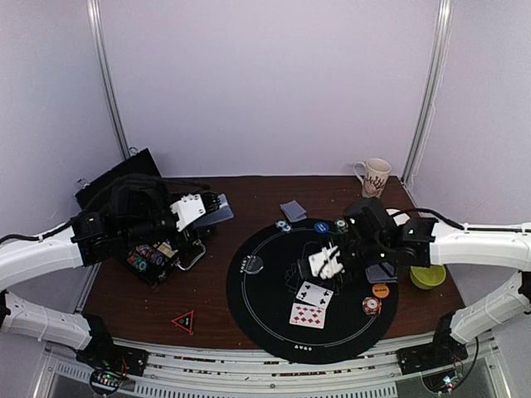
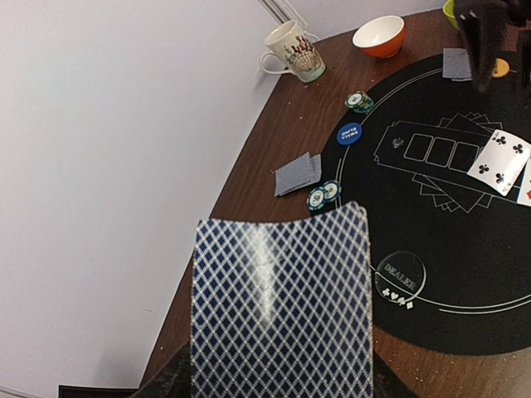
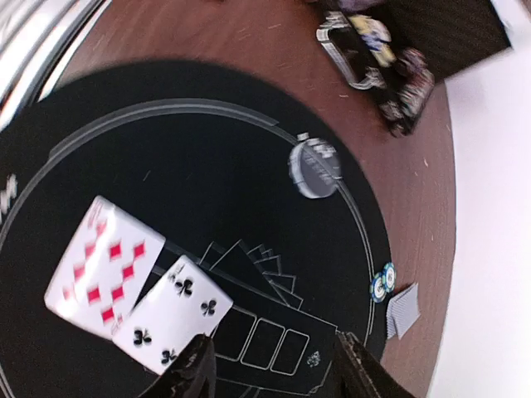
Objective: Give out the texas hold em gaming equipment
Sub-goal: Flop the poker card in the community card area, then adjust the poker card in the community card area.
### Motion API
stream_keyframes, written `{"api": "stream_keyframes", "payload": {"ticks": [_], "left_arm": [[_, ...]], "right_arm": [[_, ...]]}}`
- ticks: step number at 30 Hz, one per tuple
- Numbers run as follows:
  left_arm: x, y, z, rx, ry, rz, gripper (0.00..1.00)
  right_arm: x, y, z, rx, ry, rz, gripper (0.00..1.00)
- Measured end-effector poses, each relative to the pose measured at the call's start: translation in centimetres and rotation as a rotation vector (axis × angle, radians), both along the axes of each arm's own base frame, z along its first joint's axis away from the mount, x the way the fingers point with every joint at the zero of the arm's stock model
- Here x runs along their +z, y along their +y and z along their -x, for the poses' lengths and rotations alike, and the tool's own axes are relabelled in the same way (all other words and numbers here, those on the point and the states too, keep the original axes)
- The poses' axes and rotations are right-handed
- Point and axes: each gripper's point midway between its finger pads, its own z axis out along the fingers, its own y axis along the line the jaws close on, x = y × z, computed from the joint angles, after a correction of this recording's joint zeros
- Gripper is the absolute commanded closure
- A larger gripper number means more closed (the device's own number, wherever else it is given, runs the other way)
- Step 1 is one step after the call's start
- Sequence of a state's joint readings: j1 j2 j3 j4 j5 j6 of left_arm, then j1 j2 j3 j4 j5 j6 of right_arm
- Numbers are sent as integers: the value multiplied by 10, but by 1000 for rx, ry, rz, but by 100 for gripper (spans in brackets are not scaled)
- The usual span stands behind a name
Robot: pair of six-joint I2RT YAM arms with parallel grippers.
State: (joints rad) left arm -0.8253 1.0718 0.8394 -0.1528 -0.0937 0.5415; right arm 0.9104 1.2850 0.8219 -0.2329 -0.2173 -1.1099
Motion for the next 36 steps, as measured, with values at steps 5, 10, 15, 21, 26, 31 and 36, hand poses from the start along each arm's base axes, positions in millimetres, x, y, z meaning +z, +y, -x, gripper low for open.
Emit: {"api": "stream_keyframes", "payload": {"ticks": [5, 10, 15, 21, 26, 31, 36], "left_arm": [[0, 0, 0, 0, 0, 1, 46], [0, 0, 0, -1, 0, 1, 46], [0, 0, 0, -2, 0, 2, 46], [0, 0, 0, -3, 0, 3, 46], [2, 0, 1, -3, -4, 6, 46], [4, 1, 1, -2, -7, 10, 46], [4, 1, 1, -1, -7, 10, 46]], "right_arm": [[82, 47, -52, -512, 338, -361, 64], [44, 41, -75, -978, 628, -387, 67], [-45, -2, -63, -1331, 738, -183, 84], [-96, -15, -65, -1474, 733, -35, 95], [-112, -26, -65, -1511, 696, 28, 97], [-116, -23, -65, -1484, 695, 60, 100], [-115, -11, -64, -1438, 695, 83, 100]]}}
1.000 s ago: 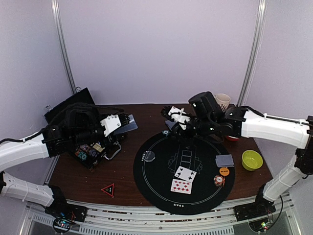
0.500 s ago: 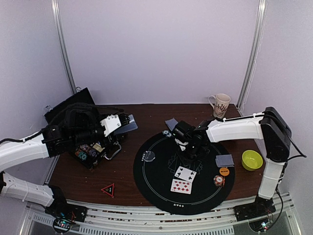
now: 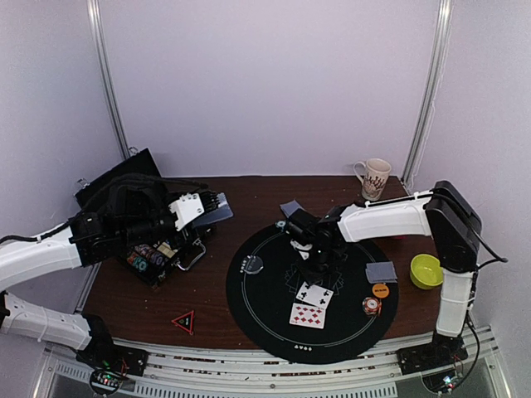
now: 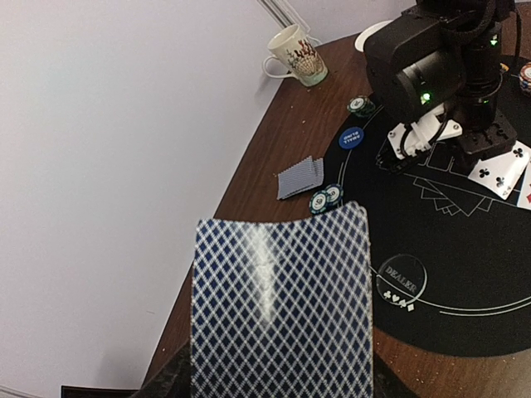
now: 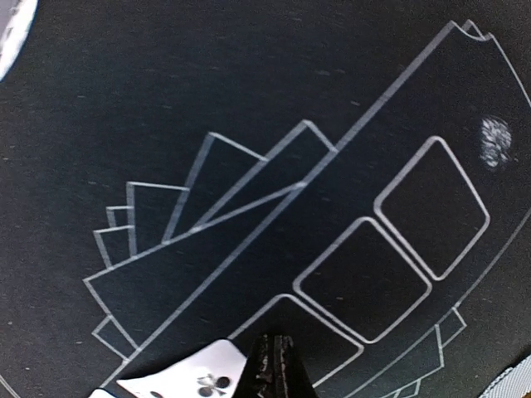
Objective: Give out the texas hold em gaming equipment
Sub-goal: Adjust the poker card in the community card area.
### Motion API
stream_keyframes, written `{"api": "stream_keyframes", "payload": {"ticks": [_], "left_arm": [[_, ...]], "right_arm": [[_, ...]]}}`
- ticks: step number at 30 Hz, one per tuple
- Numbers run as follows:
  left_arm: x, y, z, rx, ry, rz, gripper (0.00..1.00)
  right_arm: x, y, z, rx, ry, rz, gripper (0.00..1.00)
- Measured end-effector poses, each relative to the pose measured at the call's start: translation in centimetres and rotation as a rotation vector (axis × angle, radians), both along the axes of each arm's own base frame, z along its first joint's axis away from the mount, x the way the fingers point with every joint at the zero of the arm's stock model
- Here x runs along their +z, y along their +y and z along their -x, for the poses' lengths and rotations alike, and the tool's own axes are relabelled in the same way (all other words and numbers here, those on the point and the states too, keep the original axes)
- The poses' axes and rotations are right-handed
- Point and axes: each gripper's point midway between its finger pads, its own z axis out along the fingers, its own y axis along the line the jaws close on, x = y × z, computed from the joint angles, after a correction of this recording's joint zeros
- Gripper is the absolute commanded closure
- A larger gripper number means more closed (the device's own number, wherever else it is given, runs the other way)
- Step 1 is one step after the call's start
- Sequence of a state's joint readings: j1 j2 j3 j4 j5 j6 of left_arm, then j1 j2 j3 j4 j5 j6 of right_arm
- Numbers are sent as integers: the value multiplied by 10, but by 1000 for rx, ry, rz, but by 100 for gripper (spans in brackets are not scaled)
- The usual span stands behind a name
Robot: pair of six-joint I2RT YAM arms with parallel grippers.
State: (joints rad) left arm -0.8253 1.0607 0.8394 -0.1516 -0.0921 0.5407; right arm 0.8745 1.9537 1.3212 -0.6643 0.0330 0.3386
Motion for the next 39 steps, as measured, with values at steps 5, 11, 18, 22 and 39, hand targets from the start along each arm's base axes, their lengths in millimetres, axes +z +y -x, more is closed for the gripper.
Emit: {"api": "stream_keyframes", "payload": {"ticks": [5, 11, 18, 22, 39], "left_arm": [[0, 0, 0, 1, -1, 0, 46], [0, 0, 0, 2, -1, 0, 46], [0, 0, 0, 1, -1, -1, 46], [0, 0, 0, 0, -3, -3, 46], [0, 0, 0, -4, -8, -8, 46]], "right_arm": [[2, 14, 6, 46, 15, -30, 100], [6, 26, 9, 90, 26, -51, 100], [30, 36, -10, 75, -42, -70, 100], [52, 15, -19, -13, -92, -85, 100], [8, -79, 51, -175, 78, 63, 100]]}}
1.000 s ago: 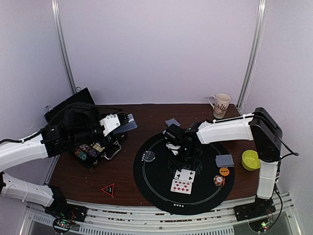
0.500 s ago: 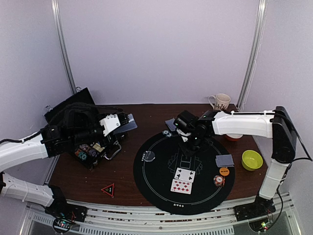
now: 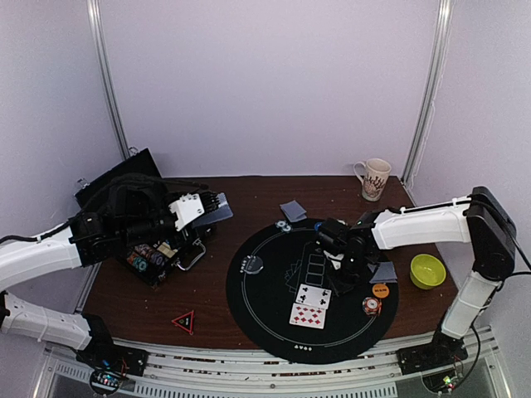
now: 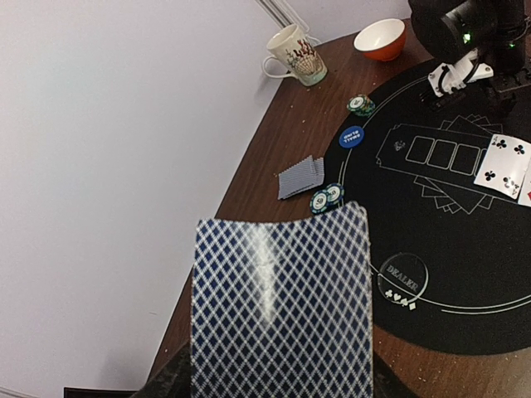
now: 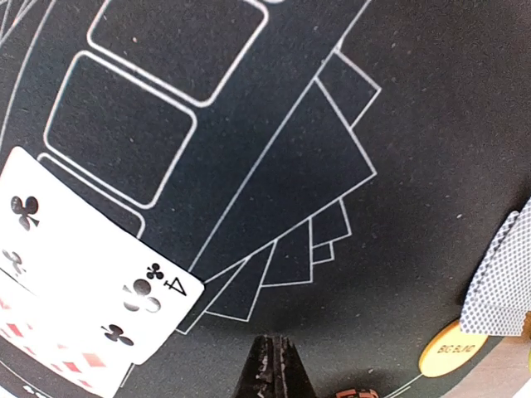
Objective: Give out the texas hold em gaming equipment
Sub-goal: Adjust the poker card in the community card area.
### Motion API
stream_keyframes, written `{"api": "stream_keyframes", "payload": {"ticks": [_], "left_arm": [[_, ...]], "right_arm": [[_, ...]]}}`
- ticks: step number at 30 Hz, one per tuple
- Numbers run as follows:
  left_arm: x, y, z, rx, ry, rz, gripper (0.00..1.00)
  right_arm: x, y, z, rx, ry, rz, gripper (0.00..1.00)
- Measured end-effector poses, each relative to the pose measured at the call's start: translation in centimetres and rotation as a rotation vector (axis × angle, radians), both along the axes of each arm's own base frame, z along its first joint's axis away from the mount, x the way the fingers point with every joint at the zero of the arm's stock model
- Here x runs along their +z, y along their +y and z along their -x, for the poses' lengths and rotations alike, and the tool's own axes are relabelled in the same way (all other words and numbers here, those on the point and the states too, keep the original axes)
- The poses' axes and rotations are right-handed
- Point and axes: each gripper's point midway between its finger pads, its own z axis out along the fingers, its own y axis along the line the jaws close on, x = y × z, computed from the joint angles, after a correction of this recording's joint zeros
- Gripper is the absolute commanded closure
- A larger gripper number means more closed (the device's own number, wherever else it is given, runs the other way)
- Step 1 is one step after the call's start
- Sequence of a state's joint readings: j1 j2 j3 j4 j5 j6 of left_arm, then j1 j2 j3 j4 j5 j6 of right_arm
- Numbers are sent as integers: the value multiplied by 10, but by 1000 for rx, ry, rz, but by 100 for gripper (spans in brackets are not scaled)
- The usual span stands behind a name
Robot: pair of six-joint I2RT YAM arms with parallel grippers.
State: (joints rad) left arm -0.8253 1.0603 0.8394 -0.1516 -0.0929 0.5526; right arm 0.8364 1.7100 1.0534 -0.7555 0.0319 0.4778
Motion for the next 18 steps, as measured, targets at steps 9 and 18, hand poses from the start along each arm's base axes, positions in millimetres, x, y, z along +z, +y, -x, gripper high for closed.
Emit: {"api": "stream_keyframes", "payload": {"ticks": [9, 18], "left_arm": [[0, 0, 0, 0, 0, 0, 46], [0, 0, 0, 0, 0, 0, 46]], "right_arm": [[-11, 19, 10, 27, 22, -21, 100], [-10, 31, 7, 35, 21, -37, 100]]}}
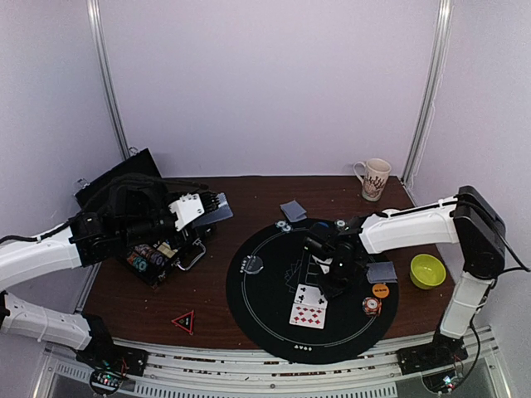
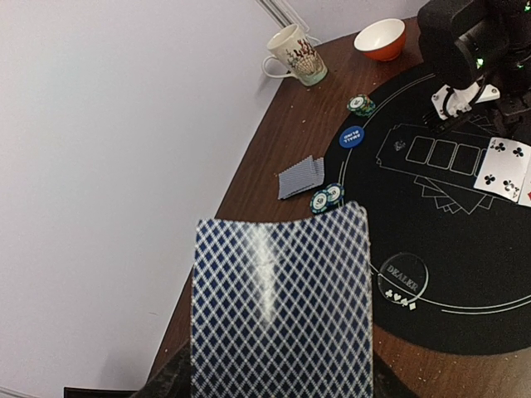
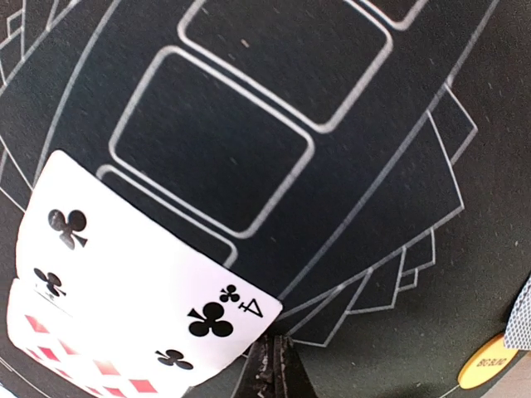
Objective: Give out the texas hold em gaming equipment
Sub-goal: Adjust the poker card in the community card area, then pick up the poker card from the face-down deck piles.
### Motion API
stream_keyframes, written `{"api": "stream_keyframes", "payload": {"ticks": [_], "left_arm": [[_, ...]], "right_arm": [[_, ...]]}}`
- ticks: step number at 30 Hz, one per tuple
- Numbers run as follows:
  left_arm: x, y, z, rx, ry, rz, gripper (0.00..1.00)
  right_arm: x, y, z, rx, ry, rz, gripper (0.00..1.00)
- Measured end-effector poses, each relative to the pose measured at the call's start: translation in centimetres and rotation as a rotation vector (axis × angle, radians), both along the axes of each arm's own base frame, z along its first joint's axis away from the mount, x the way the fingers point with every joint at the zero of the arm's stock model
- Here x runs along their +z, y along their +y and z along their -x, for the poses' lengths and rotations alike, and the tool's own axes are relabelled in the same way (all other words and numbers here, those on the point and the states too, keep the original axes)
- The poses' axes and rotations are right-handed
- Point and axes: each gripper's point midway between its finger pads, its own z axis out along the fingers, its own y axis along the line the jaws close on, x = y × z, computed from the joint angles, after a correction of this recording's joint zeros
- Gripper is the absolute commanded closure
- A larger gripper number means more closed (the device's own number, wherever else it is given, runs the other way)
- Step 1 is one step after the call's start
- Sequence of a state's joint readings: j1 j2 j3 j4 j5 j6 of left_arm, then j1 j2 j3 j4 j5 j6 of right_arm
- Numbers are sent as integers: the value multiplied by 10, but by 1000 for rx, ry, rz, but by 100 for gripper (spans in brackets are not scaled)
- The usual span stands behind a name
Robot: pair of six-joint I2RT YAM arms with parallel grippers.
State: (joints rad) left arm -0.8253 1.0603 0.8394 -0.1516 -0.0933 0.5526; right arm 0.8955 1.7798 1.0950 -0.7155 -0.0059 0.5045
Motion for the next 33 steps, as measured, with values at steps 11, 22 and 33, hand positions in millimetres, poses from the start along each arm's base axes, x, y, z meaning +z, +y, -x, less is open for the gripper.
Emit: {"api": "stream_keyframes", "payload": {"ticks": [11, 22, 33], "left_arm": [[0, 0, 0, 1, -1, 0, 46], [0, -1, 1, -10, -1, -1, 46], [3, -2, 3, -26, -13, -2, 46]], "right_arm": [[3, 6, -4, 4, -8, -5, 100], [198, 99, -84, 107, -372, -625, 0], [279, 225, -92, 334, -336, -1127, 1]]}}
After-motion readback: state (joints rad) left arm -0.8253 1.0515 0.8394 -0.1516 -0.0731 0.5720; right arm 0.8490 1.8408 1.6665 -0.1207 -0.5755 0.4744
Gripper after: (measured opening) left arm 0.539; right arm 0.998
